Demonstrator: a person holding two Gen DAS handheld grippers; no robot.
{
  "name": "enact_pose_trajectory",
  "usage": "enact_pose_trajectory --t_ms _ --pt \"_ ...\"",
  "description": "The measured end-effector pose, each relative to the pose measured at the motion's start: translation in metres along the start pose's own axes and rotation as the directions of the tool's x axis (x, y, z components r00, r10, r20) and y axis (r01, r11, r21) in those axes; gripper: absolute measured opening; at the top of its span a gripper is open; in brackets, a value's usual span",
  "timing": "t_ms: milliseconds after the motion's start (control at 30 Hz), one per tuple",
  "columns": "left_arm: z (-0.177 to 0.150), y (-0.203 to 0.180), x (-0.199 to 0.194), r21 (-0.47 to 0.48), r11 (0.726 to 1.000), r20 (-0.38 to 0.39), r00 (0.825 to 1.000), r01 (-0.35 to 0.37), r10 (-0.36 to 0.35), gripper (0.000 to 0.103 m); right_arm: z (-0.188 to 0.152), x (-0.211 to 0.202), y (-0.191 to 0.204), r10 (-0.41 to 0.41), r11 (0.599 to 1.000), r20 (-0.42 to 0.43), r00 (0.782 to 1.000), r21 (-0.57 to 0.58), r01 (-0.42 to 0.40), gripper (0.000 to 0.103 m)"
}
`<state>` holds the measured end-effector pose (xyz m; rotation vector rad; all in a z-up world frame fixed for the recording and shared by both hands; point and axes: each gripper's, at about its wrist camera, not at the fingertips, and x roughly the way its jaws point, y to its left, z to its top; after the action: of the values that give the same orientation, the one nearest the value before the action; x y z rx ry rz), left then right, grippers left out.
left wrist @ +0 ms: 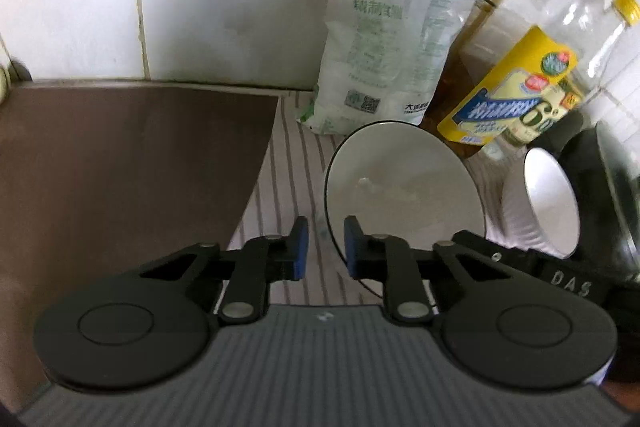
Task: Organize plates and bowls
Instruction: 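Move the left tool to a second white bowl and grip its rim, then carry the second bowl with the left tool and lower it into the first bowl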
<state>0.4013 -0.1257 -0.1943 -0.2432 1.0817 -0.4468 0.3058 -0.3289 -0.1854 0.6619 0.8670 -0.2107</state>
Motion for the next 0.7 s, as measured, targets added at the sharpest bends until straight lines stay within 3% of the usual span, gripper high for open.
enact_pose_trajectory --t_ms 133,300,700 --pt "-0.002 0.004 0.002 -0.052 0.999 -0.007 1.0 0.014 -0.015 0.013 0.0 0.002 0.001 0.004 1.0 0.013 1.0 -0.024 -0.004 0.014" --pt "-0.005 -0.005 -0.007 -0.014 1.0 -0.014 1.0 -0.024 0.024 0.013 0.001 -0.005 0.001 0.037 0.999 0.005 0.999 -0.022 -0.036 0.014" --pt "-0.023 -0.033 -0.085 0.058 0.995 0.019 0.997 -0.078 0.077 0.013 -0.02 -0.077 0.012 0.129 0.989 0.046 0.991 -0.071 -0.126 0.016"
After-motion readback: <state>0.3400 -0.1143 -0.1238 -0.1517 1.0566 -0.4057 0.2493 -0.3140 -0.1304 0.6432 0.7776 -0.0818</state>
